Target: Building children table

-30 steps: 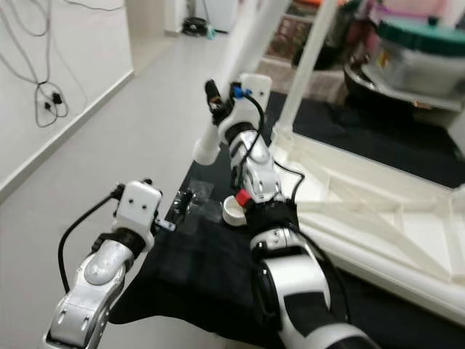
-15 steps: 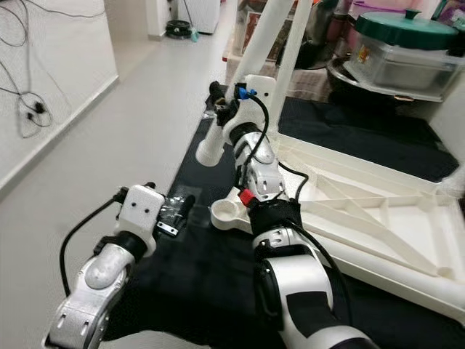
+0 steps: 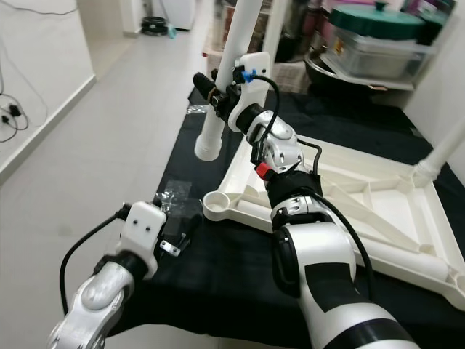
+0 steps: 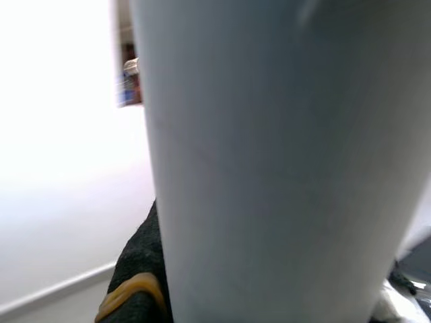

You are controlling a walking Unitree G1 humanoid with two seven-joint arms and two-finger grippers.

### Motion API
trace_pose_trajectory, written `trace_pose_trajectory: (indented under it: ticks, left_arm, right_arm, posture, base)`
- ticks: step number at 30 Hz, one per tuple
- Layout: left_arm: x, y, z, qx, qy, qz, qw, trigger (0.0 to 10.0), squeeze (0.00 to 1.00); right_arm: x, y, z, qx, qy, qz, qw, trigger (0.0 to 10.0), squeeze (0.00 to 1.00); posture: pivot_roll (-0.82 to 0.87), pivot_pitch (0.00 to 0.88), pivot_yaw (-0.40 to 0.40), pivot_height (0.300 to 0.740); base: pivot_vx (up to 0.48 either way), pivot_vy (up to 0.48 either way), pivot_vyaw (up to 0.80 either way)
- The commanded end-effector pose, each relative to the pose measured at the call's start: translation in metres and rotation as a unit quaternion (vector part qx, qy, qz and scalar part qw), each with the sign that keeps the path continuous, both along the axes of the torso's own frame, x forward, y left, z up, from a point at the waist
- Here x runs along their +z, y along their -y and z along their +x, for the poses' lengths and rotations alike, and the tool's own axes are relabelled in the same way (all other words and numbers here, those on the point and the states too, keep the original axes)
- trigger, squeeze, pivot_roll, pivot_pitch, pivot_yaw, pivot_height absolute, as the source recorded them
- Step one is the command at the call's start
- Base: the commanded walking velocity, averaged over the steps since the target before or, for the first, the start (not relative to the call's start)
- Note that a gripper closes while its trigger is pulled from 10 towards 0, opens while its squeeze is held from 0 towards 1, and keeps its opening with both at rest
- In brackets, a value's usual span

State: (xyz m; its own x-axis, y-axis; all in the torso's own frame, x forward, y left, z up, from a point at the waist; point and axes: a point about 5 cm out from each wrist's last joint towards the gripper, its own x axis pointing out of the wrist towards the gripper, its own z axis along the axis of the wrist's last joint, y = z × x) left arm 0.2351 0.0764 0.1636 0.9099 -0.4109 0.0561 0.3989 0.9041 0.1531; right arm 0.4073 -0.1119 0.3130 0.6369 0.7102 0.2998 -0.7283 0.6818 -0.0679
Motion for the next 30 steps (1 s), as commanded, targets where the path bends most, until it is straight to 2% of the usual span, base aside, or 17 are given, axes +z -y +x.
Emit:
trace_pose_trajectory:
  ticks: [1, 4, 5, 6, 8, 10, 12, 15, 16, 17, 23, 30]
  left_arm:
    - [0.001, 0.005, -0.008, -0.021, -0.004, -0.007, 1.000, 10.0, 0.00]
    - [0.003, 0.007, -0.013, -0.022, -0.003, -0.011, 1.000, 10.0, 0.00]
    - [0.003, 0.006, -0.014, -0.014, -0.002, -0.013, 1.000, 10.0, 0.00]
    - [0.003, 0.006, -0.014, -0.014, -0.002, -0.013, 1.000, 10.0, 0.00]
    - [0.005, 0.003, -0.014, -0.002, 0.000, -0.018, 1.000, 10.0, 0.00]
    - [0.006, 0.002, -0.014, 0.000, -0.001, -0.020, 1.000, 10.0, 0.00]
    - [0.017, -0.003, -0.005, 0.023, 0.023, -0.022, 0.999, 10.0, 0.00]
    - [0.023, -0.006, 0.000, 0.036, 0.035, -0.023, 0.998, 10.0, 0.00]
    - [0.029, -0.009, 0.006, 0.047, 0.047, -0.017, 0.998, 10.0, 0.00]
    - [0.036, -0.013, 0.011, 0.062, 0.061, -0.015, 0.996, 10.0, 0.00]
    - [0.046, -0.020, 0.020, 0.073, 0.089, 0.002, 0.993, 10.0, 0.00]
    - [0.046, -0.021, 0.023, 0.074, 0.088, 0.009, 0.993, 10.0, 0.00]
  right_arm:
    - [0.000, 0.007, -0.001, 0.028, -0.010, -0.005, 1.000, 10.0, 0.00]
    - [-0.004, 0.013, -0.002, 0.039, -0.004, -0.033, 0.999, 10.0, 0.00]
    - [-0.005, 0.016, 0.001, 0.004, -0.010, -0.028, 1.000, 10.0, 0.00]
    - [-0.005, 0.016, 0.001, 0.004, -0.010, -0.028, 1.000, 10.0, 0.00]
    - [-0.006, 0.019, 0.006, -0.046, -0.023, -0.010, 0.999, 10.0, 0.00]
    - [-0.006, 0.020, 0.007, -0.055, -0.030, -0.001, 0.998, 10.0, 0.00]
    - [0.000, 0.026, 0.009, -0.100, -0.021, 0.049, 0.994, 10.0, 0.00]
    - [0.003, 0.028, 0.009, -0.117, -0.014, 0.067, 0.991, 10.0, 0.00]
    - [0.002, 0.029, 0.010, -0.133, -0.018, 0.078, 0.988, 10.0, 0.00]
    - [0.001, 0.029, 0.010, -0.138, -0.020, 0.081, 0.987, 10.0, 0.00]
    - [-0.005, 0.023, 0.010, -0.129, -0.019, 0.077, 0.988, 10.0, 0.00]
    - [-0.004, 0.018, 0.010, -0.134, -0.012, 0.076, 0.988, 10.0, 0.00]
  posture:
    - [0.08, 0.139, -0.141, 0.740]
    - [0.09, 0.146, -0.141, 0.740]
    - [0.09, 0.152, -0.141, 0.740]
    - [0.09, 0.152, -0.141, 0.740]
    - [0.08, 0.153, -0.132, 0.740]
    - [0.08, 0.153, -0.132, 0.740]
    - [0.08, 0.157, -0.125, 0.740]
    - [0.08, 0.153, -0.123, 0.740]
    - [0.08, 0.152, -0.120, 0.740]
    - [0.08, 0.149, -0.118, 0.740]
    - [0.07, 0.140, -0.119, 0.740]
    - [0.07, 0.144, -0.121, 0.740]
  base:
    - [0.000, 0.000, 0.00]
    - [0.000, 0.000, 0.00]
    - [0.000, 0.000, 0.00]
    - [0.000, 0.000, 0.00]
    - [0.000, 0.000, 0.00]
    - [0.000, 0.000, 0.00]
    - [0.000, 0.000, 0.00]
    - [0.000, 0.000, 0.00]
    - [0.000, 0.000, 0.00]
    - [0.000, 0.000, 0.00]
    - [0.090, 0.000, 0.00]
    - [0.302, 0.000, 0.00]
